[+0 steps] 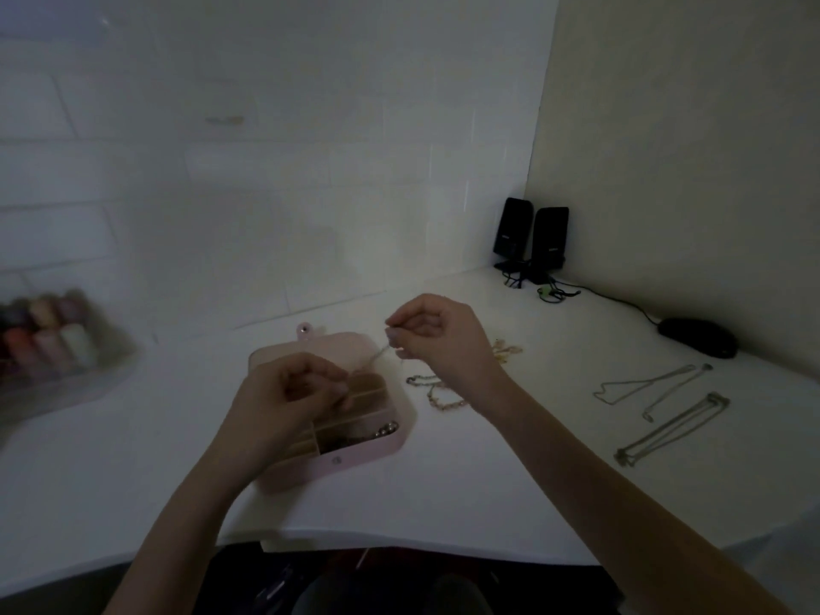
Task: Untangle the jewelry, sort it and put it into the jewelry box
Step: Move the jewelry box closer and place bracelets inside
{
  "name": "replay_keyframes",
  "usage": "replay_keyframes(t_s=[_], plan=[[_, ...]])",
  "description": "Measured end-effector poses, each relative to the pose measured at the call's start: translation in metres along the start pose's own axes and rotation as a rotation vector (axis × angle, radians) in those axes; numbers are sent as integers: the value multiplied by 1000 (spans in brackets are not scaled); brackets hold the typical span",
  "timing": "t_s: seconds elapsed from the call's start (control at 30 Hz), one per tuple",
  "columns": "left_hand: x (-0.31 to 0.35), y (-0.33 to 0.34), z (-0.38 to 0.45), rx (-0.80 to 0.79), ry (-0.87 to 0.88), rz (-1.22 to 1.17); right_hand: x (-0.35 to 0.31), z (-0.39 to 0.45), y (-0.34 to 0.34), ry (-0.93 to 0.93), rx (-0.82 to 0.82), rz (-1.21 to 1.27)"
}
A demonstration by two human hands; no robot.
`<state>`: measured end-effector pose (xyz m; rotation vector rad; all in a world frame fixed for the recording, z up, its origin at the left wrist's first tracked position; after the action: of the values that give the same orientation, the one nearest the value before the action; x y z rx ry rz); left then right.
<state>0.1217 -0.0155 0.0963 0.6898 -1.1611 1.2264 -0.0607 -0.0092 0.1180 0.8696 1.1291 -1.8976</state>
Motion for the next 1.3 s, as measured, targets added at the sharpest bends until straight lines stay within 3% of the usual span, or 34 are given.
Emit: replay_keyframes(t_s=[0.2,0.5,0.73,0.93,1.13,1.3], plan=[[-17,6,-3,-105,65,383,38,-21,22,40,-190,-392],[-30,7,1,-151,20,431,49,-29,47,34,-289,-461],[-29,19,7,-166,51,463,57,-21,31,30,-193,-457],[-12,63,23,-190,120,361,77,-20,-37,111,-7,-389],[-1,156,47,-229,210,183,122,-31,-129,199,161,-512],[-7,267,56,-419,252,236,175,-44,-232,354,328,-682]])
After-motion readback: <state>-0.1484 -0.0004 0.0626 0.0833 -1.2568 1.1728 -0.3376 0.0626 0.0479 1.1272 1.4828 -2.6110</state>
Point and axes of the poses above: each hand's wrist, its own z-axis towards the middle knuckle, its own y-axis out of the palm, x = y × z, the point moved 10 cm from there along z, towards the middle knuckle, and after that the axes turned 14 degrees about -z, right-handed, at the moved point
